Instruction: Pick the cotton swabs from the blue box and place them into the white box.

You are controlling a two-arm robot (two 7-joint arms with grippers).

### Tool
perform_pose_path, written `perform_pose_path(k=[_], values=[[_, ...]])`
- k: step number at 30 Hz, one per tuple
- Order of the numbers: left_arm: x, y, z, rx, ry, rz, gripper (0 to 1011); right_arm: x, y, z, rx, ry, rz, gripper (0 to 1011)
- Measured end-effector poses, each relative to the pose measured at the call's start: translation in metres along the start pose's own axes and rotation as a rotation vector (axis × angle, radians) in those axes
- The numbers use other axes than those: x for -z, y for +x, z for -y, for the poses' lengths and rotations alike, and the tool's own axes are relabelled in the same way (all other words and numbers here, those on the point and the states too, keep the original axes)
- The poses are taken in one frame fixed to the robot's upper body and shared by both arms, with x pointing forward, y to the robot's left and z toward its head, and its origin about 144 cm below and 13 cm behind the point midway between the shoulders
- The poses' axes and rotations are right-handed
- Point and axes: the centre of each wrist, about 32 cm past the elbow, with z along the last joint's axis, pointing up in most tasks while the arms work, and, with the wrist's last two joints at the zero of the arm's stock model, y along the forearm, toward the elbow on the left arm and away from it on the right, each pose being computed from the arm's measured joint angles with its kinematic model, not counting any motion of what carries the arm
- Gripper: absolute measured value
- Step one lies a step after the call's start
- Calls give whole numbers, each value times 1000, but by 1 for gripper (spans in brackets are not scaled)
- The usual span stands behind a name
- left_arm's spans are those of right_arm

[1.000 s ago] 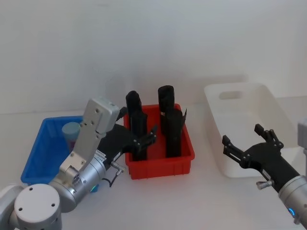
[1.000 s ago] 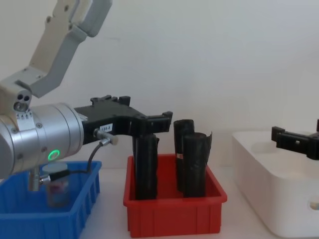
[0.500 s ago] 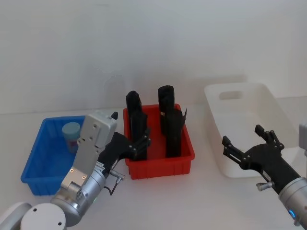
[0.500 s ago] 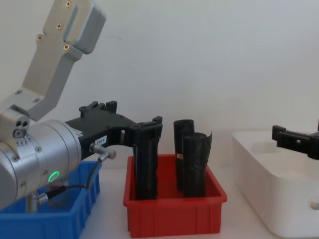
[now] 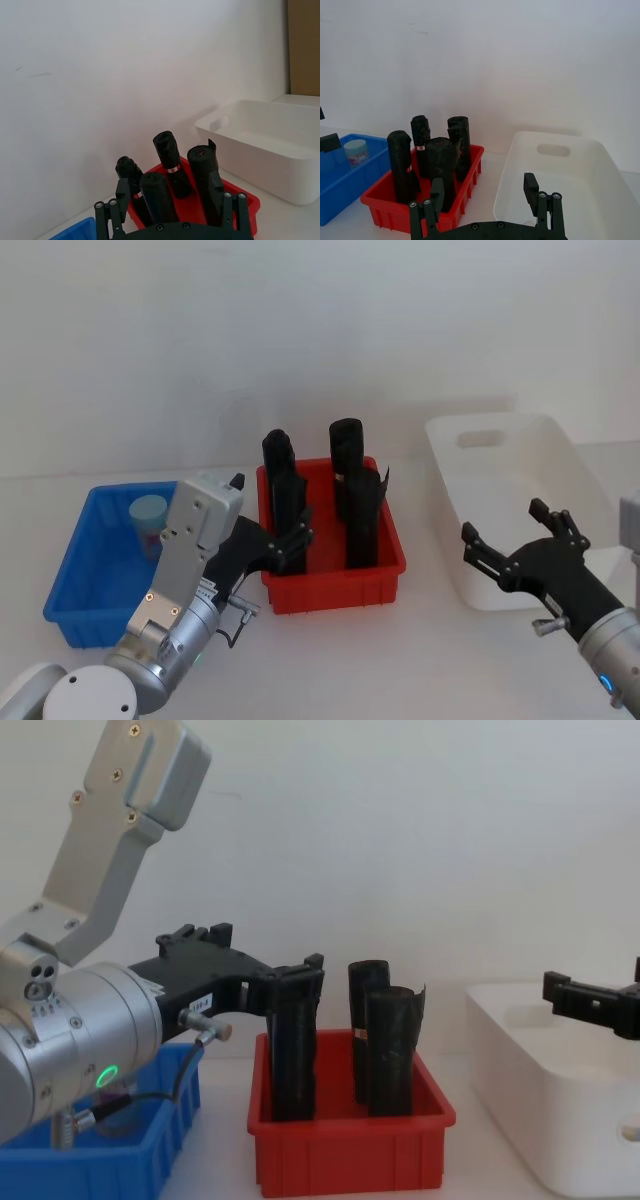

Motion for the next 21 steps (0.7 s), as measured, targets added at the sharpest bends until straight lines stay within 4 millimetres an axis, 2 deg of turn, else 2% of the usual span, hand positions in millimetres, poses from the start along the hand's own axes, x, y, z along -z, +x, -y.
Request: perform_pose_path(k=[11,21], values=[[0,0,0,0,0,-1,1000,4,2,-16,-22,-7,23,1002],[0,0,0,0,1,-1,1000,11,3,-51,-87,-18,54,1002]])
